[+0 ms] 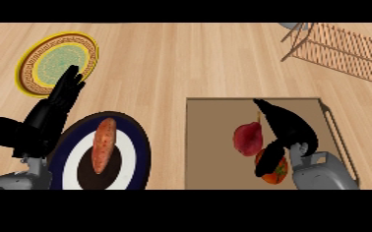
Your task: Pick the pear from the tray and place it in the tiered shelf
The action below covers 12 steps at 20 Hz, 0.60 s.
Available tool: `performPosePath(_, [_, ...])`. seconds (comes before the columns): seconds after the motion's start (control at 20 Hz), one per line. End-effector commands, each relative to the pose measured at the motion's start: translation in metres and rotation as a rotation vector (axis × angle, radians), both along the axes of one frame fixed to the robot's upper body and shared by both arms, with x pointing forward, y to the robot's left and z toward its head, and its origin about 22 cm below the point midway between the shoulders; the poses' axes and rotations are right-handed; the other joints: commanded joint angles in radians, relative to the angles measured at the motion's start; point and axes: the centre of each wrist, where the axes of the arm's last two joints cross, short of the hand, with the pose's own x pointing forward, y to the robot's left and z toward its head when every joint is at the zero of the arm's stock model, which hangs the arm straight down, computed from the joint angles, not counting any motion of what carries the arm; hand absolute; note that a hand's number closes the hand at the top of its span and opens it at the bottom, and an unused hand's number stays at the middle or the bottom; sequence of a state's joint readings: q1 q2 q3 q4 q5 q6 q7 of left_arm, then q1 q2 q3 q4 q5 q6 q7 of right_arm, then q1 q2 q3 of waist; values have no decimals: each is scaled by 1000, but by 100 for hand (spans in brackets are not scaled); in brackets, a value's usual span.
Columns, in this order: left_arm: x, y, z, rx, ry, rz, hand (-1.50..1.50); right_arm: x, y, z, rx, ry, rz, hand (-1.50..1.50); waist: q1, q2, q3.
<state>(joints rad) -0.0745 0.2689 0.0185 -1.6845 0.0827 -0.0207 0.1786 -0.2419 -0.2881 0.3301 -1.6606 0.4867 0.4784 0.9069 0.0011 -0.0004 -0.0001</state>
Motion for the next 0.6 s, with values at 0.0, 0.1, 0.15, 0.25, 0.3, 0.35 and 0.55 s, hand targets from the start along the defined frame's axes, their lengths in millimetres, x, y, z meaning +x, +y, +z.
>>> performPosePath(0.0, [1, -4, 8, 11, 10, 0, 0, -3, 1, -25, -34, 70, -16, -150, 1, 0, 0])
performPosePath(0.1, [8, -6, 3, 2, 7, -1, 0, 7, -5, -17, -18, 97, -7, -150, -1, 1, 0])
performPosePath(0.15, [-2, 7, 3, 8, 3, 3, 0, -2, -1, -29, -11, 78, -7, -150, 1, 0, 0])
performPosePath(0.25, [-7, -11, -1, 1, 12, -1, 0, 6, -3, -37, -5, 74, 5, -150, 2, 0, 0])
performPosePath(0.3, [-8, -6, -8, -1, 27, -14, 0, 13, 2, -35, 12, 95, 13, -150, 3, 1, 0])
performPosePath(0.35, [-7, -2, -2, 6, 14, 1, 0, 9, -15, -37, 0, 89, 7, -150, 1, 0, 0])
performPosePath(0.55, [-12, -3, -8, -12, 1, -11, 0, -1, -5, -43, 34, 98, 7, -150, 1, 0, 0])
